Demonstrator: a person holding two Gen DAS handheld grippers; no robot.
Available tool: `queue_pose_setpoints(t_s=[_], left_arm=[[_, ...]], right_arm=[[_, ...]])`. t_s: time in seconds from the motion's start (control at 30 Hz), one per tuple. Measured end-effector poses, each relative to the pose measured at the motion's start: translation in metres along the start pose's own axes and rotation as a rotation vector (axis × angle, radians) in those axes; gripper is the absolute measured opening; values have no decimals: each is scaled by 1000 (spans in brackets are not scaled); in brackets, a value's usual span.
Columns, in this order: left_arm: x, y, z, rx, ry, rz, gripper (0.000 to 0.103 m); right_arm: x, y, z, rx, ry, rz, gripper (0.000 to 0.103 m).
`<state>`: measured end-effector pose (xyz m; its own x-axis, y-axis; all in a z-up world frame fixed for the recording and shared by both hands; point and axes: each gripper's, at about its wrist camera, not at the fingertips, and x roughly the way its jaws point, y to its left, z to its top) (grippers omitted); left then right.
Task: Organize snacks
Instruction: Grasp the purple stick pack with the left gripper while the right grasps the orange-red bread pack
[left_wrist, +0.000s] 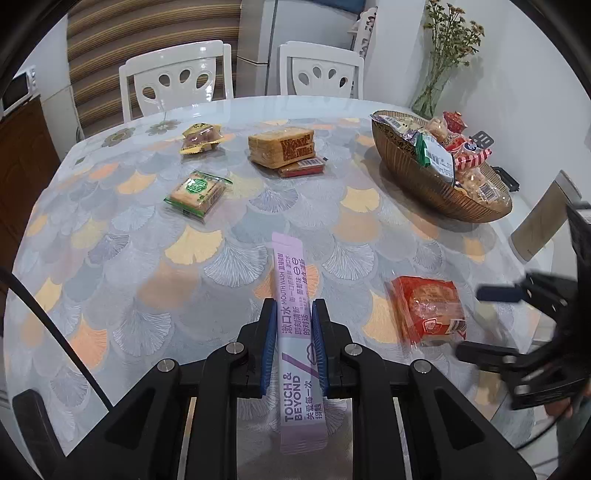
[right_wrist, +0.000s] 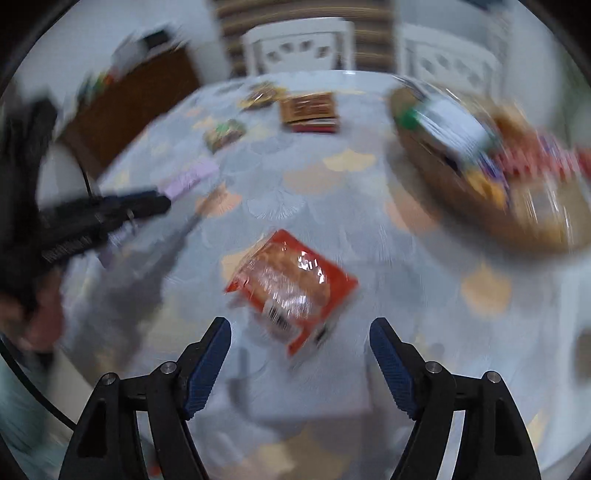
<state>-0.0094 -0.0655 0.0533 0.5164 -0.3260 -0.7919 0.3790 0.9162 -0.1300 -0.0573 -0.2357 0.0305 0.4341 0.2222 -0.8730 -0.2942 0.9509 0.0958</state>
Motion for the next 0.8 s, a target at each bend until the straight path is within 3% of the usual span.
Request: queue_pose_setpoints(t_s=[0.1, 0.23, 0.27, 0.33, 0.43, 0.6, 0.8], left_arm=[[1, 1, 2, -7, 5, -2, 16], [4, 3, 5, -9, 13, 6, 16], [6, 3, 6, -9, 15, 5, 16], [9, 1, 8, -7, 21, 4, 16], [13, -2, 11, 0, 26, -7, 16], [16, -8, 14, 14, 27, -12, 16], [17, -3, 15, -1, 33, -7, 16]], right_arm=[[25, 2, 13, -118, 53, -22, 75], [46, -9, 28, -113, 56, 4, 74], [48, -10, 31, -104, 46, 8, 72], [48, -11, 33, -93, 32, 7, 57], [46, -14, 36, -53, 9, 53, 50], [42, -13, 30, -42, 6, 65, 46], [30, 7, 24, -65, 64, 221, 43]])
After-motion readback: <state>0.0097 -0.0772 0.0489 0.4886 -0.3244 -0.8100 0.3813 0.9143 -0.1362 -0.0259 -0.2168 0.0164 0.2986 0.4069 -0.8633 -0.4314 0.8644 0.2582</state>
